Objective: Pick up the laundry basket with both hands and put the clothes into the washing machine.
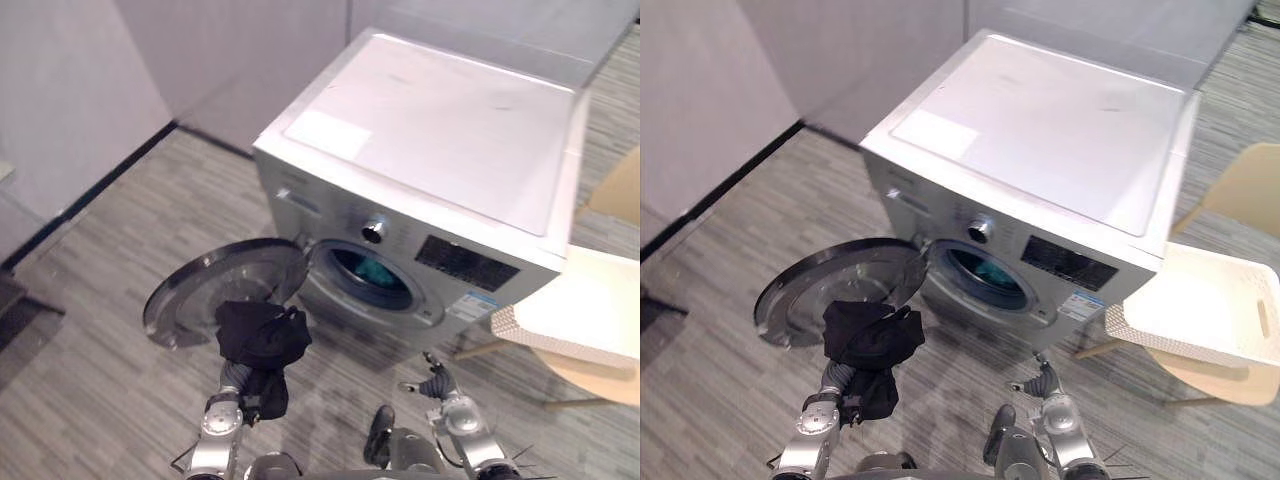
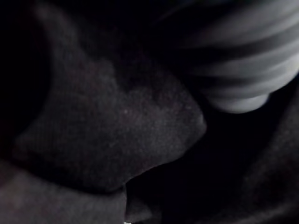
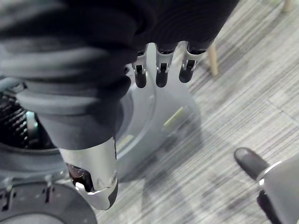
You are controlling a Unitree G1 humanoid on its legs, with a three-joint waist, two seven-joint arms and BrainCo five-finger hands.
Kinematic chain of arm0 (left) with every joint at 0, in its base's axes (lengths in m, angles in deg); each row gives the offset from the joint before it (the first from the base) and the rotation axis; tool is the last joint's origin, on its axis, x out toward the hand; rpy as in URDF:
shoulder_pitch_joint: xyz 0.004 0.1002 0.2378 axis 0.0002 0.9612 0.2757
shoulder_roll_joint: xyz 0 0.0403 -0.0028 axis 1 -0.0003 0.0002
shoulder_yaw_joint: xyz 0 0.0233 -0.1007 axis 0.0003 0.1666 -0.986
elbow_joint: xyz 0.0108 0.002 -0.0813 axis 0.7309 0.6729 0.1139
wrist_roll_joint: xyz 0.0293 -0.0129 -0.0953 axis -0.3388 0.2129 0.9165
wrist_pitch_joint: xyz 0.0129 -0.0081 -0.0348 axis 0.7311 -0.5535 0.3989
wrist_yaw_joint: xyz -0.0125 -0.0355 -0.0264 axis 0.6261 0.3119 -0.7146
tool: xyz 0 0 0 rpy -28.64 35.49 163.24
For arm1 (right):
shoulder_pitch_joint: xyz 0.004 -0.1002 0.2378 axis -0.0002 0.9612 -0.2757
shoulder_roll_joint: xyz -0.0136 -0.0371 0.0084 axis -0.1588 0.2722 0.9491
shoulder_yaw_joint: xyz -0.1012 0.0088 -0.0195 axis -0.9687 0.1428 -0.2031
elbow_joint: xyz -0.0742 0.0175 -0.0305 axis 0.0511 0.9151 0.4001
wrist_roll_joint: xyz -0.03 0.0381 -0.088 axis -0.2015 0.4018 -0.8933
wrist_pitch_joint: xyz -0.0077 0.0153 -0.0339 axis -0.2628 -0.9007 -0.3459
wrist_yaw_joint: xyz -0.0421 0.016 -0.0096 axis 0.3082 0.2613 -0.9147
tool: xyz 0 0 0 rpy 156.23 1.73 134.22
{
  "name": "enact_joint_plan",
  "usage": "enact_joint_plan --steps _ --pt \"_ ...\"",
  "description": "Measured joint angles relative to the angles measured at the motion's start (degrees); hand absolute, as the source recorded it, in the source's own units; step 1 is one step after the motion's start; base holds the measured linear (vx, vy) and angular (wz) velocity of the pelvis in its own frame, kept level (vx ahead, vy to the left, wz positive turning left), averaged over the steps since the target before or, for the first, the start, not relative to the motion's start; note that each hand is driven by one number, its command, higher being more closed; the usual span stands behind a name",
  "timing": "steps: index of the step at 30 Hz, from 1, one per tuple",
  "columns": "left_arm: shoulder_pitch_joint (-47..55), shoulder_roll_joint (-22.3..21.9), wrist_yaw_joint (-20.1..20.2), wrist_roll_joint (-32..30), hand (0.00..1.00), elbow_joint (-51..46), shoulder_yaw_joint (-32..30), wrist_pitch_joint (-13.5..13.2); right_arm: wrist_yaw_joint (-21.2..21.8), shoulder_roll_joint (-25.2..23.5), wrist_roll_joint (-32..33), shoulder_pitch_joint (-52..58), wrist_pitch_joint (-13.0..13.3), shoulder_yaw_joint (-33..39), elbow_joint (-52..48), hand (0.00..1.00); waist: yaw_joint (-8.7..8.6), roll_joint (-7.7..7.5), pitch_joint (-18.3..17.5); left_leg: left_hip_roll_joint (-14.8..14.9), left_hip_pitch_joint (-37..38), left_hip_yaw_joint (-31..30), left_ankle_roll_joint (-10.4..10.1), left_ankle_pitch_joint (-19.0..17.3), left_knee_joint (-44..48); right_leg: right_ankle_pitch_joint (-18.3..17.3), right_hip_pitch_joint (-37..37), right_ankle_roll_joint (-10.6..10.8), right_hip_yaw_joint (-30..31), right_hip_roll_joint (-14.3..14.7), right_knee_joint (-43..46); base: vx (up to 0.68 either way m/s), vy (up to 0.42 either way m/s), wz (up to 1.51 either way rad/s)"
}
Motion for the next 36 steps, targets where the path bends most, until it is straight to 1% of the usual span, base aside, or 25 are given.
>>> enact_joint_plan --steps 2,3,4,5,6,8,9,10,11,12,13,14,15,16,17,18,21,24,27,28,30,31,32,34,36 --pt "0.1 -0.1 0.0 0.0 1.0 0.4 -0.1 -0.1 -0.2 0.7 0.1 0.2 0.0 -0.1 0.6 0.0 -0.99 0.32 0.3 3.4 -2.8 -2.8 -0.5 0.9 11.3 -0.3 2.3 0.0 1.8 1.9 -2.1 0.11 -0.135 -0.47" --pt "0.0 -0.2 0.0 0.1 1.0 0.6 -0.1 -0.1 -0.3 0.8 0.2 0.1 0.0 -0.1 0.7 0.0 -1.02 0.46 0.5 4.4 -4.0 -4.2 0.1 1.8 15.6 -0.2 3.2 -0.1 2.6 2.5 -2.9 0.08 -0.096 -0.6" --pt "0.4 -0.4 0.0 0.1 1.0 1.0 0.1 0.0 -0.4 1.0 0.5 0.1 0.0 -0.2 1.1 0.0 -0.93 0.49 1.1 5.8 -7.3 -8.0 0.5 5.3 24.0 -0.2 5.4 -0.3 4.9 3.0 -4.6 0.08 -0.014 -0.65" --pt "0.6 -0.4 0.0 0.1 1.0 1.2 0.6 -0.1 -0.8 1.1 0.6 0.0 0.0 -0.1 1.5 0.0 -0.68 -0.01 1.9 5.7 -9.3 -11.4 0.4 3.8 28.6 -0.8 6.4 -1.1 6.3 3.2 -5.5 0.08 0.042 -0.83" --pt "0.5 -0.2 0.0 0.2 1.0 1.5 1.6 -0.1 -1.4 0.8 1.1 0.0 0.0 0.4 2.0 0.0 0.12 0.34 2.2 4.4 -11.9 -15.2 0.4 -0.3 31.2 -1.1 6.8 -1.1 7.9 3.2 -5.6 0.08 0.059 -0.69" --pt "0.5 -0.2 0.0 0.2 1.0 1.5 1.9 -0.1 -1.6 0.8 1.8 0.0 0.0 2.5 2.4 0.0 0.63 0.23 2.4 1.4 -15.2 -19.6 0.5 -3.3 28.6 -1.2 6.9 -0.9 10.3 3.1 -5.6 0.12 0.077 -0.67" --pt "0.7 -0.2 -0.1 0.3 1.0 1.5 1.9 -0.1 -1.6 0.5 2.2 0.0 0.0 3.0 2.7 0.0 0.65 0.29 2.7 -0.8 -16.1 -22.8 0.5 -3.3 22.6 -1.5 7.0 -0.4 11.4 3.0 -5.3 0.13 0.103 -0.59" --pt "0.7 -0.2 -0.1 0.3 1.0 1.6 1.9 -0.1 -1.8 0.4 2.2 -0.1 0.0 4.0 3.0 0.0 0.64 0.34 2.8 -2.0 -16.1 -24.7 0.3 -3.1 18.7 -1.8 6.9 0.1 11.9 2.9 -4.9 0.16 0.22 -0.51" --pt "0.6 -0.2 -0.1 0.3 1.0 1.6 2.0 -0.2 -2.4 0.5 2.2 -0.2 0.0 4.9 3.6 0.0 0.58 0.79 3.4 -4.2 -15.3 -29.0 -0.6 -2.4 10.0 -2.6 6.6 1.4 12.9 2.7 -3.1 0.15 0.256 -0.66" --pt "0.3 0.0 -0.2 0.3 1.0 1.9 2.2 -0.5 -2.6 0.9 2.2 -0.7 0.0 5.4 4.7 0.0 0.74 1.48 4.5 -5.9 -13.7 -31.3 0.0 2.0 4.0 -5.0 4.5 3.2 15.0 2.2 1.6 0.16 0.307 -0.66" --pt "0.1 0.3 -0.3 0.4 1.0 2.0 2.5 -0.5 -2.5 0.5 2.3 -0.9 -0.1 5.5 5.0 0.0 0.85 0.41 4.8 -6.7 -13.5 -29.8 -0.1 2.0 4.2 -5.7 3.5 4.0 15.8 1.1 3.9 0.14 0.224 -0.41" --pt "0.0 0.8 -0.3 0.4 1.0 2.0 2.7 -0.6 -2.5 0.0 2.3 -0.6 0.0 5.6 4.4 0.0 0.26 -0.67 5.0 -7.9 -14.3 -29.1 0.8 1.6 5.3 -6.8 2.4 5.3 15.8 -0.6 6.5 0.16 0.231 -0.09" --pt "-1.2 1.1 -0.3 0.5 1.0 1.7 2.7 -0.6 -2.7 -0.2 2.6 -0.2 0.0 6.4 3.3 0.0 0.56 -1.32 6.0 -9.2 -16.0 -27.5 2.5 0.5 8.9 -8.4 0.0 6.1 16.2 -2.8 10.6 0.15 0.18 -0.01" --pt "-1.4 1.1 -0.4 0.5 1.0 1.5 2.9 -0.6 -2.7 -0.2 2.7 -0.2 0.0 6.4 3.2 0.0 0.61 -1.35 6.4 -9.5 -16.3 -27.2 2.5 0.3 9.7 -8.6 -0.3 6.2 16.4 -3.1 11.4 0.1 0.191 -0.12" --pt "-2.0 1.2 -0.6 0.8 1.0 -0.2 3.9 -0.6 -2.7 -0.4 2.7 -0.7 0.0 6.4 1.9 0.0 0.61 -1.57 8.3 -10.1 -17.1 -25.4 3.1 -0.4 12.8 -9.6 -1.7 6.6 17.2 -4.6 15.0 0.01 0.099 -0.13" --pt "-2.3 1.3 -0.9 0.9 1.0 -1.2 4.1 -0.8 -2.7 -0.5 2.8 -1.3 0.0 6.4 1.2 0.0 0.6 -1.52 9.2 -10.2 -17.6 -24.6 3.4 -1.2 14.5 -10.2 -2.7 6.6 17.7 -5.1 16.9 0.0 0.152 -0.31" --pt "-4.9 1.4 -2.7 1.4 1.0 -4.4 4.5 -1.3 -3.7 -0.7 3.4 -4.5 0.3 6.0 -3.2 0.0 0.57 -1.4 11.7 -8.8 -25.5 -21.6 5.2 -9.1 26.8 -15.5 -13.2 7.4 21.2 -6.1 30.0 -0.07 0.114 -0.45" --pt "-9.8 1.5 -4.0 1.4 1.0 -4.5 5.0 -1.3 -5.0 -0.7 4.1 -6.7 0.1 6.0 -5.3 0.0 0.45 -1.98 15.3 -7.2 -30.6 -20.3 6.0 -13.0 34.7 -18.7 -19.2 7.5 22.7 -6.4 37.6 -0.12 0.029 -0.27" --pt "-16.3 1.5 -6.4 1.8 1.0 -5.0 4.9 -1.3 -6.3 -1.2 4.5 -11.2 -0.1 6.0 -7.6 0.0 0.44 -3.0 17.6 -3.3 -41.6 -19.0 6.1 -16.6 45.1 -20.5 -31.8 6.7 25.7 -4.1 47.0 -0.16 -0.002 -0.46" --pt "-17.8 1.4 -6.7 2.2 1.0 -5.0 4.9 -1.3 -6.6 -1.3 4.6 -12.1 -0.1 6.0 -7.8 0.0 0.4 -3.14 18.3 -2.6 -43.3 -19.0 6.1 -16.9 46.8 -20.6 -33.8 6.3 25.9 -3.7 48.4 -0.19 -0.017 -0.43" --pt "-24.1 1.3 -8.9 3.4 1.0 -5.5 4.8 -1.3 -8.5 -1.8 4.6 -14.9 -0.3 6.0 -10.7 0.0 0.43 -3.74 19.6 -0.2 -51.9 -18.9 6.1 -18.4 53.9 -21.2 -43.5 5.8 27.2 -2.2 55.1 -0.16 -0.035 -0.35" --pt "-25.8 1.3 -9.4 3.8 1.0 -5.7 4.8 -1.3 -8.9 -2.1 4.6 -15.6 -0.3 6.0 -11.7 0.0 0.39 -3.91 20.0 0.3 -54.0 -19.1 6.1 -18.7 55.5 -21.3 -45.6 5.7 27.4 -2.0 56.7 -0.13 -0.067 -0.26" --pt "-30.2 1.3 -10.7 4.0 1.0 -7.0 4.8 -1.3 -9.9 -2.5 4.6 -17.2 -0.3 6.1 -14.6 0.0 0.07 -4.16 21.9 1.3 -58.1 -19.4 6.0 -19.3 59.2 -21.8 -50.1 5.4 27.9 -1.3 60.3 -0.13 -0.086 -0.16" --pt "-33.3 1.2 -11.8 4.9 1.0 -9.6 4.8 -1.3 -10.4 -3.0 4.6 -18.0 -0.3 6.0 -17.0 0.0 -0.38 -4.31 22.1 2.2 -62.8 -19.9 6.0 -19.8 62.5 -22.2 -55.1 5.5 28.3 -0.7 63.5 -0.13 -0.097 -0.1" --pt "-38.5 1.7 -14.1 5.1 1.0 -12.0 4.8 -1.3 -11.4 -3.3 5.1 -18.1 -0.2 6.3 -19.9 0.0 -1.49 -4.34 22.1 2.9 -68.7 -21.1 6.0 -20.1 66.6 -22.6 -60.9 5.0 28.3 -0.5 67.6 -0.1 -0.095 0.0"
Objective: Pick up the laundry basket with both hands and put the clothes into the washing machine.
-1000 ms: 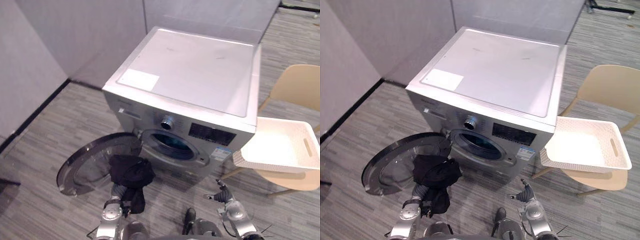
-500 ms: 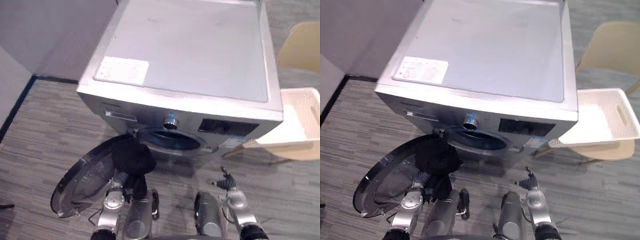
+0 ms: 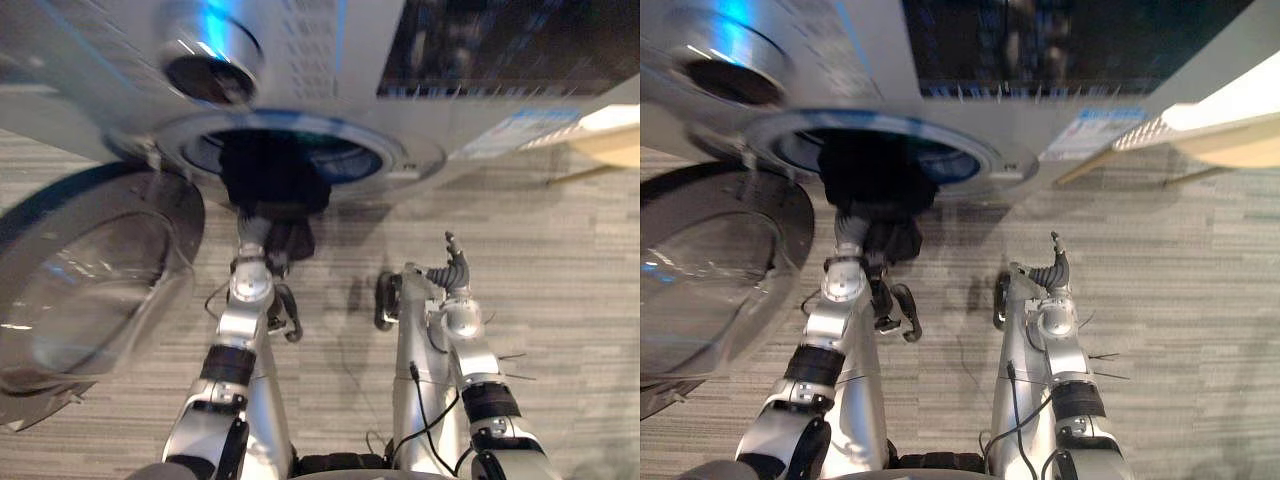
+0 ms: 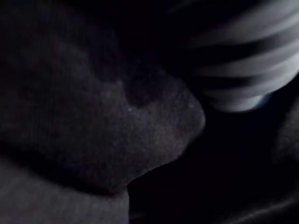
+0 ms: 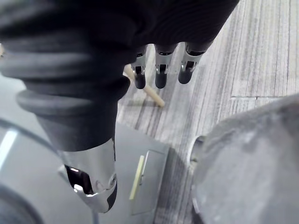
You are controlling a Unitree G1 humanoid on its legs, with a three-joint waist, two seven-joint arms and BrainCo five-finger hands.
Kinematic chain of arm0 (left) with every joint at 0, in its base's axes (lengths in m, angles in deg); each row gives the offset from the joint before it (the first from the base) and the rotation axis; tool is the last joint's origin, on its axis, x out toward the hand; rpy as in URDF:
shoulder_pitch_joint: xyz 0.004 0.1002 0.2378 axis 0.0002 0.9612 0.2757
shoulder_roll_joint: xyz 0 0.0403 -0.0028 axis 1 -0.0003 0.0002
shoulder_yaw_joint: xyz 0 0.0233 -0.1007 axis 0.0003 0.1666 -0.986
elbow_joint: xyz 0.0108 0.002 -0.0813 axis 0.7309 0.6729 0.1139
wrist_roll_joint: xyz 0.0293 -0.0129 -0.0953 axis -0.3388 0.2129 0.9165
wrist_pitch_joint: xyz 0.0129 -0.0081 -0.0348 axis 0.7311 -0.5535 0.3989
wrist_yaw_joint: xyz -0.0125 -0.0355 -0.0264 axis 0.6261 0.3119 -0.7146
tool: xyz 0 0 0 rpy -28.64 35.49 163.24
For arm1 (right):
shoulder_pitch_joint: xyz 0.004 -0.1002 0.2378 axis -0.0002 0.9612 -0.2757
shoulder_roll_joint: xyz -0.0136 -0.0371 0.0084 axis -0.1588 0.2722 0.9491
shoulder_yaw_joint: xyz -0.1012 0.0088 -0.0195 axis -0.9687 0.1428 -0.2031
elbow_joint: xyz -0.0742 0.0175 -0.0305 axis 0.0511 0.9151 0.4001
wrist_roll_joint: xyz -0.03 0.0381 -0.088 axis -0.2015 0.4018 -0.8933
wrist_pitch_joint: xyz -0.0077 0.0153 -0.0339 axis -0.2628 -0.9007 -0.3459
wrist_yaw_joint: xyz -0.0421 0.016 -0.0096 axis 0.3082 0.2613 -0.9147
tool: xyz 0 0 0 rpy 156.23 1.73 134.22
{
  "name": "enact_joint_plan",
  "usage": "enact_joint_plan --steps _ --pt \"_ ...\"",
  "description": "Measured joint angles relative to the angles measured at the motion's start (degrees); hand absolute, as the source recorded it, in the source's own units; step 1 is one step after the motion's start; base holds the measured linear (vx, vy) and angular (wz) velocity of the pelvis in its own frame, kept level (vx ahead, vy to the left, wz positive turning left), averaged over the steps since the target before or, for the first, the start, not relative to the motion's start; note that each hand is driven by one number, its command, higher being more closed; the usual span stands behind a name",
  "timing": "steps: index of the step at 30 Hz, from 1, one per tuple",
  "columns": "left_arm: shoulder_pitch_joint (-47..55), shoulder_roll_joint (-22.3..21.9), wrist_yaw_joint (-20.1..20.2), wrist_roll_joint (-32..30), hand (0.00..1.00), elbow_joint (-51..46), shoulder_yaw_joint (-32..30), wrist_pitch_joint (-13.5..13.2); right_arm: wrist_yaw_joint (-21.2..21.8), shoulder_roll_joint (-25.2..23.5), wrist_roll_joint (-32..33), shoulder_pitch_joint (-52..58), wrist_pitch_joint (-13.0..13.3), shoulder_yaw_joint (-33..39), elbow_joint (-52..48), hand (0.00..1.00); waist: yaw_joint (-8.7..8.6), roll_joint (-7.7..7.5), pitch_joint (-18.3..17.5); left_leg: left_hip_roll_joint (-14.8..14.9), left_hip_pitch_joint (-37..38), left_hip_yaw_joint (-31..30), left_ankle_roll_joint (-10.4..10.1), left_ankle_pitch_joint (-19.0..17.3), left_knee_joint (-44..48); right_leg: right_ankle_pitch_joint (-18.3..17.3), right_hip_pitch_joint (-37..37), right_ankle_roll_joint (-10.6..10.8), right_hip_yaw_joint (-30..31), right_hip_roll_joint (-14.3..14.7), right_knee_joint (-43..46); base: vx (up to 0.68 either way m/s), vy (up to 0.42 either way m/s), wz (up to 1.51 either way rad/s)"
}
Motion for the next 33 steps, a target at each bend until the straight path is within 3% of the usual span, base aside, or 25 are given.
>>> enact_joint_plan --steps 4,12,13,15,20,25,29,30,33 --pt "-8.3 3.4 -3.3 0.2 1.0 -4.0 1.4 0.1 -0.3 -0.1 -0.1 0.0 0.6 0.2 -5.0 0.0 -0.98 -0.18 0.1 0.9 -4.9 -0.7 0.0 0.0 2.8 0.0 -5.0 -0.2 0.1 0.3 2.7 -0.09 -0.082 -0.02" --pt "-33.7 16.4 -11.6 -4.1 1.0 -5.2 4.5 0.1 -0.3 -1.0 0.0 -0.3 5.0 0.2 -8.5 0.0 -2.07 -0.66 0.3 2.1 -9.7 -1.4 -0.8 0.5 3.2 0.8 -10.0 -1.4 -0.7 1.1 3.2 0.0 -0.047 -0.06" --pt "-36.3 17.6 -12.6 -5.1 0.0 -4.1 4.6 0.2 -0.1 -1.1 0.1 -0.5 5.4 0.2 -8.7 0.0 -2.35 -0.77 0.4 2.3 -10.1 -1.4 -0.8 0.5 3.2 0.8 -10.4 -1.4 -0.9 1.2 3.1 0.04 -0.022 -0.04" --pt "-41.1 20.2 -14.2 -6.6 0.0 -0.4 4.4 0.6 -0.1 -2.0 0.1 -0.8 6.1 0.1 -8.8 0.0 -2.88 -1.49 0.8 2.8 -10.5 -1.2 -0.8 0.5 3.2 0.8 -10.8 -1.4 -1.1 1.7 2.8 0.03 -0.027 -0.11" --pt "-47.0 20.7 -14.4 -7.9 0.0 8.9 4.3 3.8 0.1 -2.0 0.7 -0.9 6.8 0.2 -8.8 0.0 -3.05 -1.72 0.9 2.9 -11.0 -1.4 -0.8 0.5 2.7 0.9 -11.1 -1.5 -1.5 1.8 2.2 0.01 -0.004 -0.02" --pt "-47.7 20.7 -8.5 -13.4 0.0 16.3 3.9 6.3 0.4 -1.8 1.7 -1.0 7.0 0.3 -8.4 0.0 -2.95 -2.34 1.2 2.7 -11.3 -1.8 -0.8 0.5 2.9 0.9 -11.0 -1.5 -1.8 1.7 2.4 0.0 -0.002 0.01" --pt "-47.3 20.5 -1.9 -16.1 0.0 21.1 3.7 7.1 1.6 -1.7 2.0 -1.0 6.9 1.4 -8.1 0.0 -2.84 -2.36 1.2 2.2 -12.0 -2.7 -0.8 0.6 3.4 0.8 -10.8 -1.5 -2.7 1.0 2.9 0.0 -0.007 0.09" --pt "-47.0 20.5 1.5 -16.7 0.0 21.7 3.5 7.7 2.1 -1.7 2.0 -1.0 6.7 1.6 -7.9 0.0 -2.8 -2.36 1.2 1.7 -11.9 -3.0 -1.0 0.7 3.4 0.8 -10.6 -1.5 -2.7 0.7 3.0 0.0 -0.011 0.13" --pt "-44.8 20.4 4.3 -18.6 0.0 21.6 3.0 7.7 3.1 -1.7 2.0 -0.9 6.2 1.6 -7.4 0.0 -2.58 -2.36 1.2 1.5 -11.4 -3.1 -0.9 0.9 3.3 0.8 -9.9 -1.5 -2.9 0.2 3.1 0.0 -0.015 0.08"
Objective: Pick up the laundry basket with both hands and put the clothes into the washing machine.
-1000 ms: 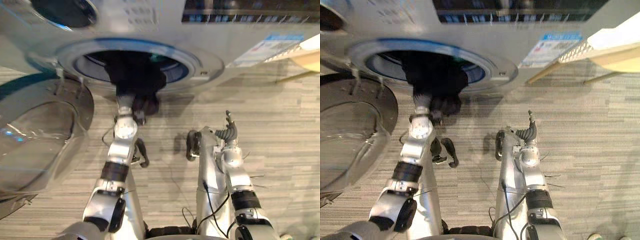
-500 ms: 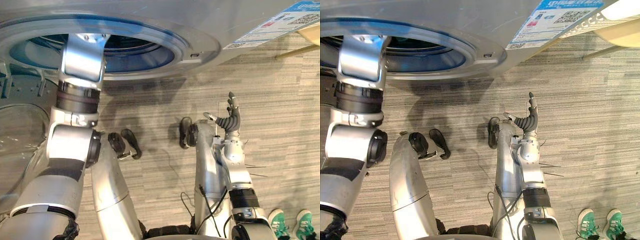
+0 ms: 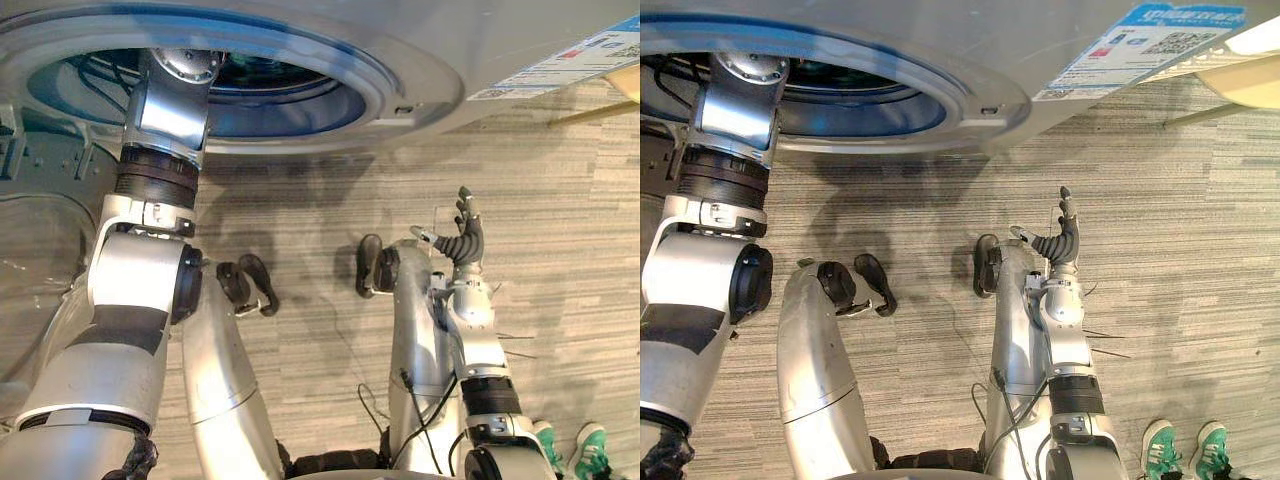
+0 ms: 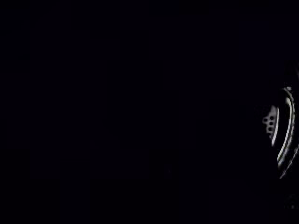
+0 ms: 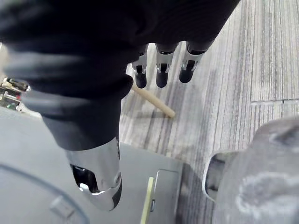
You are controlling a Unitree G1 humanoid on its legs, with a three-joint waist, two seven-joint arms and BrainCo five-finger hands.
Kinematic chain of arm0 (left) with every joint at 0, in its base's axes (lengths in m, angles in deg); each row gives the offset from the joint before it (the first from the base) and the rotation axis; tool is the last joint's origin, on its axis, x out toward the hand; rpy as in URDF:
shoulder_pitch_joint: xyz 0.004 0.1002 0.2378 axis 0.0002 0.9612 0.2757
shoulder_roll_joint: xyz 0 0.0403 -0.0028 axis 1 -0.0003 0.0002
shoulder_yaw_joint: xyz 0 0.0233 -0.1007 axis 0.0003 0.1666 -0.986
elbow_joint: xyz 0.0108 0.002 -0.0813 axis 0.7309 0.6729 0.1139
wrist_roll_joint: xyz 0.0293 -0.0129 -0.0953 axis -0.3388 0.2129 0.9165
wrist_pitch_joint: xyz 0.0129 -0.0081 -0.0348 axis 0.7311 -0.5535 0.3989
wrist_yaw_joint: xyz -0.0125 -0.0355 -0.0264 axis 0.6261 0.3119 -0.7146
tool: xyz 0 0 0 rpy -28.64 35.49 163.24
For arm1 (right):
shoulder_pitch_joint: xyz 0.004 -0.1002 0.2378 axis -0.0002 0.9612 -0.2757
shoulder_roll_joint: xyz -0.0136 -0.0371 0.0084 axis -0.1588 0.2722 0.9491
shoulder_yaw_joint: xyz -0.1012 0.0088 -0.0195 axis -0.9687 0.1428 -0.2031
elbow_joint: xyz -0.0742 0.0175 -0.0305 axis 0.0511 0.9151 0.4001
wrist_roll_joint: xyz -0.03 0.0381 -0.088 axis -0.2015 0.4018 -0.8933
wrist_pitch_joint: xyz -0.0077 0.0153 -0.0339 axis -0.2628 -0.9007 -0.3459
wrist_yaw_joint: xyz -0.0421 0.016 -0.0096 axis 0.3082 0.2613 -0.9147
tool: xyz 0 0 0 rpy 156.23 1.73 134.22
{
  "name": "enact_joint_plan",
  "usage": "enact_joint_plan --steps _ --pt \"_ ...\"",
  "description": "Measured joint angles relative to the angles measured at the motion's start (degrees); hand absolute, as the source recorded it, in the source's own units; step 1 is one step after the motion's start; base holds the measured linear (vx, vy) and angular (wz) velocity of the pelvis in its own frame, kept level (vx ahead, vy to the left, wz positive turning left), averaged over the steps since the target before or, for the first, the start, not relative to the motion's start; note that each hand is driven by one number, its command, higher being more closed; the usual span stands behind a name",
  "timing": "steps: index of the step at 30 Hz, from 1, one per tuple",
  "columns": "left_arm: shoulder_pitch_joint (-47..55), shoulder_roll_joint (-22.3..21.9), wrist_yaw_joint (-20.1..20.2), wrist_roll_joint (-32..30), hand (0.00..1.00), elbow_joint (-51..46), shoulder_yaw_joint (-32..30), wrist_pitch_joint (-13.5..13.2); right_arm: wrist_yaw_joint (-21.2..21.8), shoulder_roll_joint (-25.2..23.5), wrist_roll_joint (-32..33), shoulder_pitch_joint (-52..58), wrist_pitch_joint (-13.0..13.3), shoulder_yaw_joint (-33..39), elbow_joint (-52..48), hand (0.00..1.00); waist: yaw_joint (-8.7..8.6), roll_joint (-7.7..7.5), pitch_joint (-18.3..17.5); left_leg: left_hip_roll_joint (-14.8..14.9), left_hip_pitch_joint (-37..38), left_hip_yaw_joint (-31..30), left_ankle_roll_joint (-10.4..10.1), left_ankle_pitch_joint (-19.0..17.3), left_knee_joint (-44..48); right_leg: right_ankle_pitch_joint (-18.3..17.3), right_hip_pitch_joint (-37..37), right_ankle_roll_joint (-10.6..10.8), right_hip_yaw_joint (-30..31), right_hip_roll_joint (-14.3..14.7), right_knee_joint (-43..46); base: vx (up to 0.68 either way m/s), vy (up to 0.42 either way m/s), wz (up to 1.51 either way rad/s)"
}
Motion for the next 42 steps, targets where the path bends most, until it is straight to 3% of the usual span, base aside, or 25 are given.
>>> enact_joint_plan --steps 4,7,12,16,18,20,22,27,32,37,42 --pt "6.2 -0.6 1.0 -1.0 0.0 -1.9 -2.1 0.2 1.1 -0.1 0.0 1.7 -1.1 -0.5 0.6 0.0 0.47 0.02 0.0 -0.8 2.7 -0.2 -0.4 0.4 -1.0 -0.5 2.8 -0.2 -0.2 -0.6 -0.2 0.01 -0.034 0.13" --pt "12.7 -0.7 0.6 -0.9 0.0 -11.0 -3.6 0.1 1.2 0.0 0.0 3.8 -1.7 -0.5 0.5 0.0 1.53 0.03 0.0 -2.0 5.0 -0.8 -1.0 1.8 -3.3 -1.1 5.5 -0.9 -1.1 -1.7 -1.0 0.01 -0.068 0.29" --pt "26.5 -2.6 -0.8 0.6 0.0 -20.3 -4.8 -0.3 1.5 0.1 0.0 5.2 -2.3 -0.6 0.2 0.0 3.04 -0.07 -0.2 -3.1 10.7 -2.5 -3.3 5.1 -10.1 -1.5 12.3 -2.5 -4.0 -2.5 -5.4 -0.01 -0.114 0.21" --pt "33.3 -4.0 -0.7 1.4 0.0 -24.4 -6.8 -0.4 2.2 0.1 0.0 5.7 -3.1 -0.6 -0.1 0.0 3.21 -0.04 -0.3 -3.7 14.2 -3.5 -5.1 7.3 -14.7 -1.7 16.2 -3.4 -6.2 -2.5 -8.2 0.0 -0.13 0.17" --pt "37.0 -6.6 -0.7 2.6 0.0 -25.0 -7.6 -0.5 2.2 0.1 -0.1 6.2 -3.8 -0.4 -0.2 0.0 3.67 0.02 -0.5 -3.8 17.4 -4.1 -6.0 8.4 -17.9 -1.3 19.8 -4.2 -7.7 -2.4 -10.7 0.05 -0.115 0.12" --pt "42.8 -10.9 -0.7 3.7 0.0 -25.2 -7.6 -1.4 2.2 0.0 0.0 8.4 -3.8 -0.3 0.1 0.0 4.4 0.23 -4.1 -4.0 19.8 -4.4 -6.7 10.2 -22.7 -0.9 22.5 -5.0 -9.6 -2.2 -14.8 0.08 -0.11 0.2" --pt "51.6 -16.1 -0.5 7.0 0.0 -25.0 -7.5 -2.7 2.3 -0.1 0.0 9.6 -3.9 -0.4 3.1 0.0 4.65 0.24 -5.3 -4.7 26.8 -4.4 -7.5 12.3 -30.0 -0.2 29.8 -5.9 -11.4 -2.2 -20.7 0.14 -0.103 0.26" --pt "68.1 -22.0 1.2 12.9 0.0 -19.1 -5.9 -3.9 2.7 -0.3 0.6 14.4 -4.9 -0.6 13.3 0.0 5.21 0.57 -11.1 -6.0 42.5 -3.4 -8.0 17.5 -47.4 3.2 45.3 -4.9 -14.4 -1.5 -35.8 0.18 -0.039 0.2" --pt "78.7 -23.4 4.8 14.9 0.0 -12.1 -6.4 -4.7 3.7 -0.2 0.6 20.1 -6.0 -0.5 20.5 0.0 6.15 2.29 -17.7 -7.0 56.0 -1.5 -7.1 20.8 -60.7 6.3 58.8 -2.8 -16.2 -1.1 -48.6 0.2 0.067 0.1" --pt "81.5 -22.7 6.5 14.3 0.0 0.9 -9.7 -5.0 4.9 -0.2 1.7 20.1 -6.0 2.1 28.4 0.0 6.24 4.46 -22.7 -8.2 65.9 1.2 -6.3 24.3 -72.7 11.0 67.6 -0.7 -15.7 0.1 -60.8 0.14 0.1 -0.1" --pt "81.9 -21.7 7.4 14.2 0.0 9.4 -10.8 -5.1 5.0 0.9 3.0 18.7 -6.1 5.4 37.9 0.0 6.11 5.57 -23.9 -8.7 72.5 3.4 -5.9 26.4 -80.2 16.4 74.0 0.4 -13.8 2.0 -71.6 0.11 0.098 -0.28"
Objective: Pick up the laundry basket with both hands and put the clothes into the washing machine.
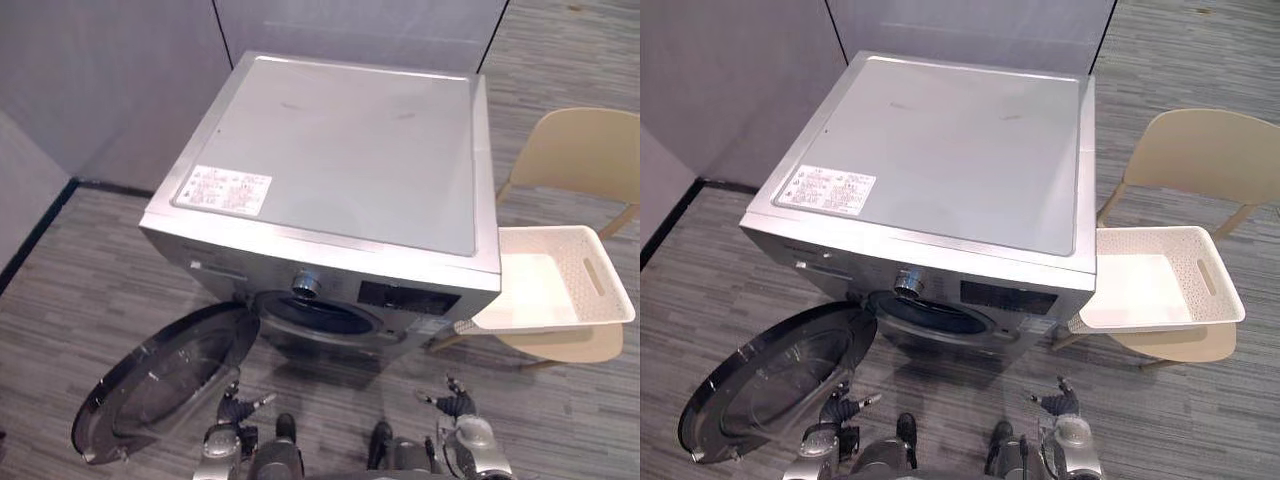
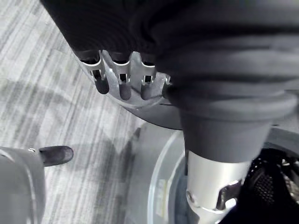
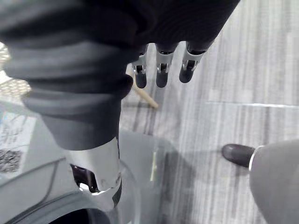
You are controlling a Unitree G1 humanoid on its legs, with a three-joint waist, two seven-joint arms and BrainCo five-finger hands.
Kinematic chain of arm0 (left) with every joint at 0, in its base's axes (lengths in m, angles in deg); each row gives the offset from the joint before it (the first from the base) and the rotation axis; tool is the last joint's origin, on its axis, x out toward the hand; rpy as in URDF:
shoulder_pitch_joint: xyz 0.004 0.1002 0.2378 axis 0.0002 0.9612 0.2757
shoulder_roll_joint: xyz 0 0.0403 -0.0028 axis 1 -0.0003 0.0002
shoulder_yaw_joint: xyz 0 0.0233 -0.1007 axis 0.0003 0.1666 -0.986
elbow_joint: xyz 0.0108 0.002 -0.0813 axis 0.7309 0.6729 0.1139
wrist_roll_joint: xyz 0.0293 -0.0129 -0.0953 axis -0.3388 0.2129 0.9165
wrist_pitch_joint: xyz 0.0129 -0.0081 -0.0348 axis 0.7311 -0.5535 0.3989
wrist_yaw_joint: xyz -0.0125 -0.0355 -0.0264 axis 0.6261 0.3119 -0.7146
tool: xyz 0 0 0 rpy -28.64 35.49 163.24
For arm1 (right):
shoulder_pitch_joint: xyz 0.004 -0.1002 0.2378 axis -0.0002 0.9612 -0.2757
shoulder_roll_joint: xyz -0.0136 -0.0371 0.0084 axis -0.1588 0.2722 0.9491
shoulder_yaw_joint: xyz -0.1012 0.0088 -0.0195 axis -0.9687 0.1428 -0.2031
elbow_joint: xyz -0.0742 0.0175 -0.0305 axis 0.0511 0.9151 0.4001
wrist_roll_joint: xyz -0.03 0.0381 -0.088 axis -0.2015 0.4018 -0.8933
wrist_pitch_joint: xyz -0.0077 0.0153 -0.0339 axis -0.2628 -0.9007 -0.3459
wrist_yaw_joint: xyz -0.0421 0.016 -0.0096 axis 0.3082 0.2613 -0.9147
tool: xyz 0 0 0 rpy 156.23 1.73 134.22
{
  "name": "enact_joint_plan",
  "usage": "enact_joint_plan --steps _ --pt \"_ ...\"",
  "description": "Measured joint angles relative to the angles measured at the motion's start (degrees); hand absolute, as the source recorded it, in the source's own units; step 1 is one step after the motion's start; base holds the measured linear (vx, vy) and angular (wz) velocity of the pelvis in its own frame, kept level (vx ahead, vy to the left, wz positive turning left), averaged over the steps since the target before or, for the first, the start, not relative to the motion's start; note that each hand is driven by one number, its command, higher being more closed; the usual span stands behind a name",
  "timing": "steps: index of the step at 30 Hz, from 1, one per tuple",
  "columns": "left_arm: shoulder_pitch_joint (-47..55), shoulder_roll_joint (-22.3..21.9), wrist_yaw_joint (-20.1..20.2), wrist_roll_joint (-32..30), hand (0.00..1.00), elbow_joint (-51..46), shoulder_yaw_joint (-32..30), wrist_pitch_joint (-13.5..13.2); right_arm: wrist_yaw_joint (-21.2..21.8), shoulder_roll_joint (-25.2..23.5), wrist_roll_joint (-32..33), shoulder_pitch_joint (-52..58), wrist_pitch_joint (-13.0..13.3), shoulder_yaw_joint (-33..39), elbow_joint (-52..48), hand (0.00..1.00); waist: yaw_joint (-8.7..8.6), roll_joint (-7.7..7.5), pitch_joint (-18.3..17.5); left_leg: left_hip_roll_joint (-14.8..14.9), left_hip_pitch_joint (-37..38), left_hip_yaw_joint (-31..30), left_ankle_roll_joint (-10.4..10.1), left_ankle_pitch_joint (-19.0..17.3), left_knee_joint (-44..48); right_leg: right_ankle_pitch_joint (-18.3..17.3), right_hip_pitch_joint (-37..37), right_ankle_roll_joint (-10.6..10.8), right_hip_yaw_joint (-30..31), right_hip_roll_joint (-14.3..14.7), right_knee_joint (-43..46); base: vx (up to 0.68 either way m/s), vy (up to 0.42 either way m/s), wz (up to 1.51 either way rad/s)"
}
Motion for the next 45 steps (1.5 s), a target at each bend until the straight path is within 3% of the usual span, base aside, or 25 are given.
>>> enact_joint_plan --steps 3,6,8,9,10,11,12,14,15,16,18,19,20,21,25,28,30,32,37,43,45 --pt "-0.3 1.5 0.8 -0.5 0.0 2.5 -0.3 -0.2 0.0 1.0 0.0 -2.3 0.0 0.5 3.6 0.0 -0.03 -0.1 0.1 -0.3 0.9 2.3 0.1 0.0 -0.6 3.8 1.0 0.6 2.4 0.7 -4.7 0.02 0.083 -0.53" --pt "-2.4 3.3 0.8 -0.5 0.0 3.3 -2.5 -0.8 -0.4 1.5 0.0 -6.6 0.0 -0.3 5.1 0.0 0.22 -0.03 0.6 0.0 -4.2 4.9 0.7 -0.2 4.0 9.1 -4.8 0.2 4.1 1.4 -3.8 -0.11 0.072 -0.67" --pt "-3.6 3.3 0.6 -0.4 0.0 3.0 -4.3 -1.2 -0.4 1.5 0.0 -8.4 0.0 -0.5 5.0 0.0 1.63 0.02 1.9 -0.2 -7.1 4.0 3.8 -0.7 6.4 13.0 -5.7 0.3 4.5 1.4 -4.8 -0.21 0.077 -0.62" --pt "-3.7 2.7 0.1 -0.3 0.0 2.2 -4.9 -1.5 -0.5 1.9 0.0 -8.6 0.0 -0.9 4.5 0.0 1.89 0.87 2.9 0.4 -5.8 4.6 5.3 -1.0 6.1 4.7 -6.9 0.0 2.7 0.0 7.6 -0.12 0.096 -0.12" --pt "-3.9 2.7 -0.2 -0.2 0.0 1.7 -4.8 -1.6 -0.5 1.8 0.0 -8.3 0.0 -0.9 4.4 0.0 1.42 -0.06 3.2 -0.7 -6.1 4.4 5.7 -1.2 7.0 0.8 -7.0 0.5 2.5 -1.9 13.9 -0.07 0.09 0.32" --pt "-3.9 2.8 -0.4 0.1 0.0 0.0 -4.9 -2.1 -0.5 1.6 0.0 -7.8 -0.1 -1.0 4.5 0.0 1.93 -1.06 3.7 -1.8 -7.4 3.4 6.1 -1.4 9.5 -3.0 -5.6 2.1 2.6 -4.0 22.0 -0.09 0.005 0.64" --pt "-3.6 2.6 -0.5 0.3 0.0 -1.2 -5.8 -2.3 -0.5 1.5 0.0 -7.7 0.0 -1.7 4.5 0.0 2.92 -1.23 3.9 -1.8 -9.4 2.9 6.3 -1.6 12.6 -4.5 -3.5 3.6 3.0 -4.5 25.3 -0.13 -0.04 0.44" --pt "-3.1 1.5 -1.3 0.7 0.0 -2.8 -6.7 -2.2 -0.6 1.2 0.1 -8.1 0.1 -2.9 3.3 0.0 4.89 -1.54 4.2 -1.6 -11.4 2.7 6.3 -1.6 14.9 -6.9 1.4 5.6 3.3 -4.2 21.1 -0.2 -0.107 0.16" --pt "-2.9 1.2 -1.9 0.7 0.0 -4.1 -6.8 -2.2 -0.8 1.3 0.4 -8.8 0.2 -3.5 2.6 0.0 5.58 -1.39 4.2 -1.2 -13.1 2.9 6.1 -1.4 15.8 -9.3 3.3 5.2 2.4 -3.2 15.6 -0.33 -0.178 -0.02" --pt "-2.8 0.5 -2.4 0.7 0.0 -5.6 -6.8 -2.2 -1.4 1.5 1.2 -9.9 0.6 -3.5 2.0 0.0 6.29 -0.74 4.3 -0.4 -15.1 2.8 5.1 -0.8 16.0 -10.4 3.9 3.5 0.8 -2.1 10.3 -0.41 -0.225 -0.17" --pt "-2.4 -2.3 -2.9 1.9 0.0 -6.5 -5.9 -2.1 -1.8 2.8 1.6 -11.5 1.6 -3.9 0.7 0.0 5.89 3.42 6.1 2.3 -17.5 0.3 2.8 3.3 14.1 -7.4 5.5 0.1 -1.3 2.8 2.8 -0.4 -0.198 0.0" --pt "-2.3 -2.6 -2.9 2.3 0.0 -6.5 -5.7 -2.1 -1.9 2.8 1.6 -11.1 1.3 -3.9 1.0 0.0 5.75 3.5 6.2 2.2 -17.0 -0.3 2.4 5.4 12.2 -7.1 5.6 -0.5 -2.1 3.3 2.8 -0.27 -0.115 0.38" --pt "-2.0 -2.5 -2.9 2.8 0.0 -6.7 -5.0 -2.1 -1.9 2.5 1.6 -10.0 1.1 -3.9 1.1 0.0 5.48 2.97 6.3 1.5 -15.3 -1.2 1.3 9.7 7.5 -6.6 5.7 -1.2 -3.0 3.1 2.8 -0.3 -0.157 0.56" --pt "-1.6 -2.3 -2.8 3.0 0.0 -8.1 -3.8 -2.1 -2.0 2.4 1.6 -9.0 1.1 -3.5 0.9 0.0 4.59 1.76 6.6 0.4 -13.3 -2.3 -0.3 13.1 2.9 -6.2 5.5 -1.8 -4.7 2.3 2.7 -0.33 -0.176 0.66" --pt "-0.4 -2.4 -2.7 2.7 0.0 -15.4 -1.6 -2.2 -2.9 3.1 1.6 -7.3 1.1 -2.1 0.6 0.0 4.31 1.28 6.6 0.1 -14.4 -4.0 2.2 3.8 15.9 -3.3 1.9 -4.1 -6.3 1.0 2.5 -0.26 -0.034 0.27" --pt "-1.1 -1.2 -2.7 2.2 0.0 -20.6 0.8 -2.3 -3.0 3.6 1.6 -6.1 1.1 -0.3 1.3 0.0 2.31 1.43 6.4 0.1 -9.3 -4.5 2.0 -1.3 16.7 -0.3 1.7 -3.2 -9.0 -0.5 0.0 -0.15 0.109 0.49" --pt "-1.6 -0.6 -2.7 1.8 0.0 -23.9 1.1 -2.5 -3.0 3.7 1.6 -5.9 1.1 0.7 1.5 0.0 1.43 2.56 5.5 -0.2 -4.5 -4.8 1.1 -1.0 5.6 2.7 1.6 -1.9 -10.1 0.0 -3.3 -0.11 0.173 0.39" --pt "-4.6 1.9 -3.1 1.7 0.0 -26.5 1.5 -2.7 -2.8 3.2 1.6 -5.1 1.1 1.3 2.5 0.0 1.61 1.9 4.7 -2.0 -3.2 -5.5 1.8 2.0 -1.3 5.9 2.2 -0.6 -11.4 -0.5 -7.7 -0.11 0.209 0.34" --pt "-6.5 7.0 -8.3 1.1 0.0 -30.8 -2.3 -5.0 -2.8 2.8 1.1 -4.4 1.6 1.7 2.7 0.0 1.53 1.06 3.0 -5.1 -0.2 -5.3 3.5 4.2 -4.9 9.9 5.8 1.0 -11.3 -1.9 -13.1 -0.05 0.136 0.06" --pt "-11.3 13.1 -15.1 1.3 0.0 -27.7 -11.7 -4.9 -2.8 3.4 0.9 -5.3 1.6 -0.6 2.7 0.0 1.59 0.12 2.6 -6.0 0.0 -4.2 3.9 5.0 -6.6 12.4 5.4 1.0 -9.6 -1.7 -15.8 -0.02 0.043 -0.15" --pt "-13.8 17.9 -17.6 1.2 0.0 -25.1 -14.7 -4.7 -2.8 3.4 0.9 -5.4 1.7 -1.3 2.7 0.0 1.67 -1.42 2.6 -5.9 -0.4 -3.4 3.8 5.1 -6.9 13.0 4.8 0.7 -8.8 -1.2 -16.7 0.01 0.007 -0.19"
